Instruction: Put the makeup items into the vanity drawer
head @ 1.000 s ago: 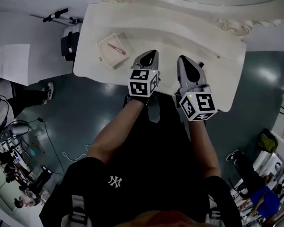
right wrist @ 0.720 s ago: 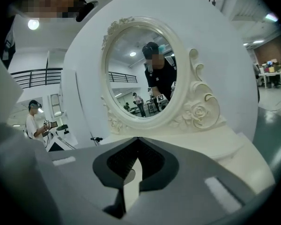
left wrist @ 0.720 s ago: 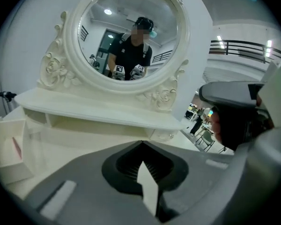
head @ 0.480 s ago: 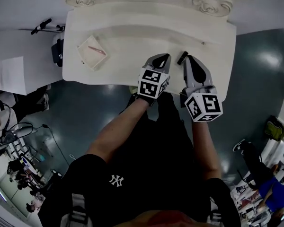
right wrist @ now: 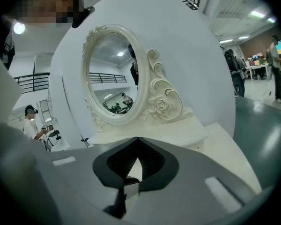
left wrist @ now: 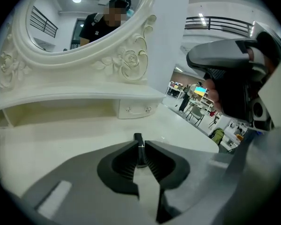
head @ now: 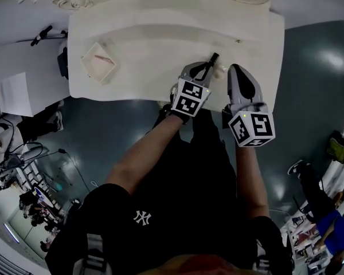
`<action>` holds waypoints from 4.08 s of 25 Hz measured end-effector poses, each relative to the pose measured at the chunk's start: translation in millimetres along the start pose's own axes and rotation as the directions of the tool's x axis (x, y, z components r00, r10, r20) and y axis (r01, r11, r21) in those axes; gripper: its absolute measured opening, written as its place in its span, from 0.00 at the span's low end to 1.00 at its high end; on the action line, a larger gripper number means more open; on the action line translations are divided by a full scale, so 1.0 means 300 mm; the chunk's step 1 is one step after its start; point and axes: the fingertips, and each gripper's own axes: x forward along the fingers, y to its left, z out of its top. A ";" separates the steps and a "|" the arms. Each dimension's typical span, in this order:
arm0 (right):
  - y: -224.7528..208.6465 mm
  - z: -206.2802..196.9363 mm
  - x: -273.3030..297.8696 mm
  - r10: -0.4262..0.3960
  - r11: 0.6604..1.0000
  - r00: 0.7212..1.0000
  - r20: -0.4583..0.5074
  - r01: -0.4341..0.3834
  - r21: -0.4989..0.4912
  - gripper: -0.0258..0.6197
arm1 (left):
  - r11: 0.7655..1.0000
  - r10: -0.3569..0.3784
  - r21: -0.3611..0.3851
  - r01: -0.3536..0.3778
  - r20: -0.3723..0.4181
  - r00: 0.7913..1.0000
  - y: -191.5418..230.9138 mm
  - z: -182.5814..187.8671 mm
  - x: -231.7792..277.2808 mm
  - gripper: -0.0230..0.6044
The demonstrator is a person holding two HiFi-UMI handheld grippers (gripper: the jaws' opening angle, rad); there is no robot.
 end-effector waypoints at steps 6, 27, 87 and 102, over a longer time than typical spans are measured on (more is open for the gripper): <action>-0.048 -0.025 0.001 -0.002 1.000 1.000 -0.014 0.002 0.023 0.08 | 1.000 0.014 0.028 -0.013 -0.027 1.000 -0.004 -0.022 0.044 0.15; -0.056 -0.071 0.021 0.018 0.999 0.998 -0.052 -0.016 0.029 0.08 | 0.999 0.039 0.041 -0.035 -0.090 0.995 0.009 -0.068 0.100 0.18; 1.122 -0.135 0.526 0.463 0.850 0.860 -0.215 -0.499 -0.165 0.08 | 0.765 0.555 -0.476 -0.433 0.147 0.819 1.002 -0.119 -0.944 0.18; 1.108 -0.175 0.615 0.428 0.873 0.869 -0.248 -0.469 -0.138 0.08 | 0.753 0.562 -0.461 -0.469 0.081 0.823 1.106 -0.182 -0.875 0.19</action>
